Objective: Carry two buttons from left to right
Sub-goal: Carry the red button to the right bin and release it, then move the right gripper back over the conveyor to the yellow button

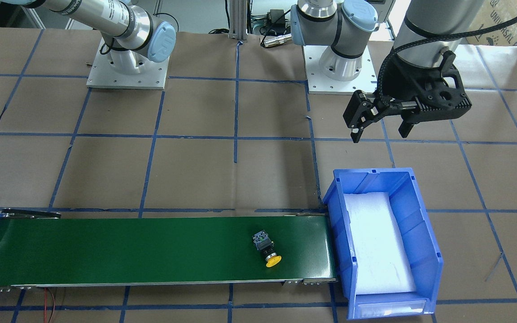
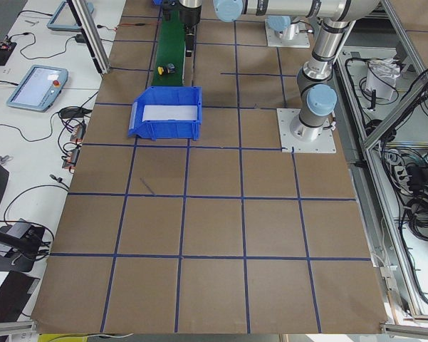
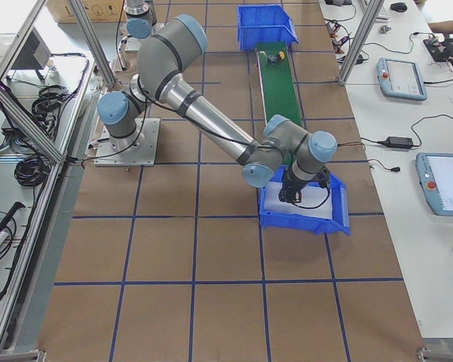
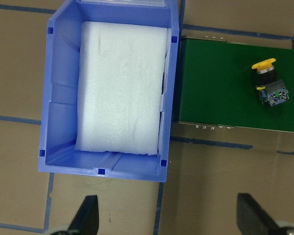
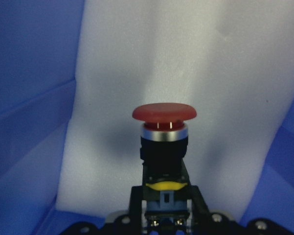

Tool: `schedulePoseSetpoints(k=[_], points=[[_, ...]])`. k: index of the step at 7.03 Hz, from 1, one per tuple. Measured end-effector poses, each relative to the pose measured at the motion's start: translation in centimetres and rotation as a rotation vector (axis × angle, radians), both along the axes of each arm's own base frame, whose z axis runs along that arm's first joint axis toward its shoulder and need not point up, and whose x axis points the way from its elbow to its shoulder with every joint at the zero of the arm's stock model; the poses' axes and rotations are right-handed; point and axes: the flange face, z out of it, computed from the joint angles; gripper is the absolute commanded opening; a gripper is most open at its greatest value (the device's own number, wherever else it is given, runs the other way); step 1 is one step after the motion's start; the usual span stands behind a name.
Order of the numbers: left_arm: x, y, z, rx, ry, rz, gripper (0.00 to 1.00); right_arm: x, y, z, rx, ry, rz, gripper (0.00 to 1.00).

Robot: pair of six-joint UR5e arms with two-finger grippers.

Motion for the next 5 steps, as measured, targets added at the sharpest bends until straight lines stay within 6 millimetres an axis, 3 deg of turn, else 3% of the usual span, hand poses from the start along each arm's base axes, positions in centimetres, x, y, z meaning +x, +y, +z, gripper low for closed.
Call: schedulePoseSetpoints(k=[2, 5], points=[[-0.03, 0.03, 0.1, 0.0, 0.0, 0.0, 1.0, -0.05, 0.01, -0.22, 0.004, -0.003, 0.001, 0.54], [-0.38, 0.44, -0.44, 0.01, 0.032, -0.003, 1.0, -0.24, 0.04, -0.22, 0.004, -0.002, 0.004, 0.59]])
